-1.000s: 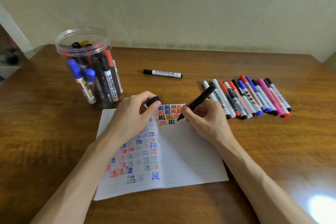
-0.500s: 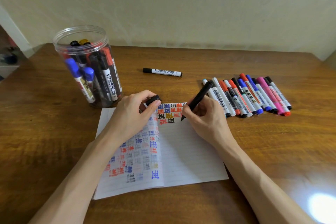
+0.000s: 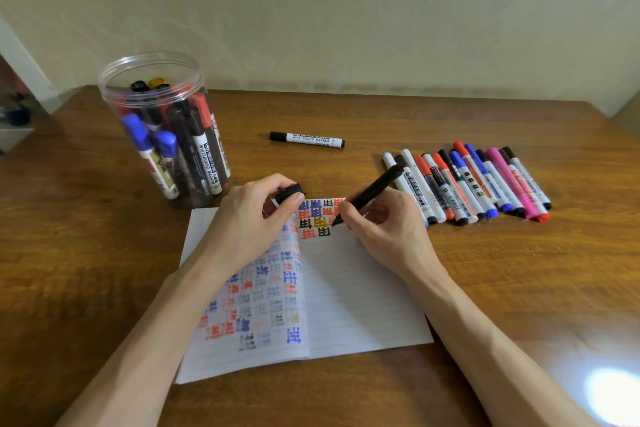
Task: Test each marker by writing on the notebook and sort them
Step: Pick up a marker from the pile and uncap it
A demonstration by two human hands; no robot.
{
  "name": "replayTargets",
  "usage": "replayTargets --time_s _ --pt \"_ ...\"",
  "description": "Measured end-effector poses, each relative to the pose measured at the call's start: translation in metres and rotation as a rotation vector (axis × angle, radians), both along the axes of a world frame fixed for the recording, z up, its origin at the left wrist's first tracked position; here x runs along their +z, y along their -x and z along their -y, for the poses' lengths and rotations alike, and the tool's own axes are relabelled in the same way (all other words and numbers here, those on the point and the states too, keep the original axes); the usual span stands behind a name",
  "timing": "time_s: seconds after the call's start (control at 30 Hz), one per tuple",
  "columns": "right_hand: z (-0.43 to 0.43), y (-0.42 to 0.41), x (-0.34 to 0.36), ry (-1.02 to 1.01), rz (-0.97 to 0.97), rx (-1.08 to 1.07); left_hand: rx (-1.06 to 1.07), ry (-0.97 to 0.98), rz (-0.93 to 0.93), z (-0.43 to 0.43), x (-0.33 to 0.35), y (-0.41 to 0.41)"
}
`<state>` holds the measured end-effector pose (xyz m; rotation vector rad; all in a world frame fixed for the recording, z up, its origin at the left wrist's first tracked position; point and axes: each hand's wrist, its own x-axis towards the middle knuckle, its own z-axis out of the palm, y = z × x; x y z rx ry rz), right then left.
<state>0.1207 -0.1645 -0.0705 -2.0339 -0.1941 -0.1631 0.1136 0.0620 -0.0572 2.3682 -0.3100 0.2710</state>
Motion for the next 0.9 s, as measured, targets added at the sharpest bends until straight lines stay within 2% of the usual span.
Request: replayTargets --time_s 0.5,0.67,0.9 --pt "-0.0003 0.0021 0.003 0.042 -0.031 0.013 0.0 0.012 0.009 0.0008 0.0 -0.0006" --pt "0.0024 0.0016 0.0063 -0.038 -0.023 -0.014 -0.003 0.02 0.007 0.0008 0.0002 -0.0001" --pt "0.0002 0.0023 0.0074 0.052 -0.001 -0.045 0.001 0.009 -0.004 0.0001 -0.0005 -0.0012"
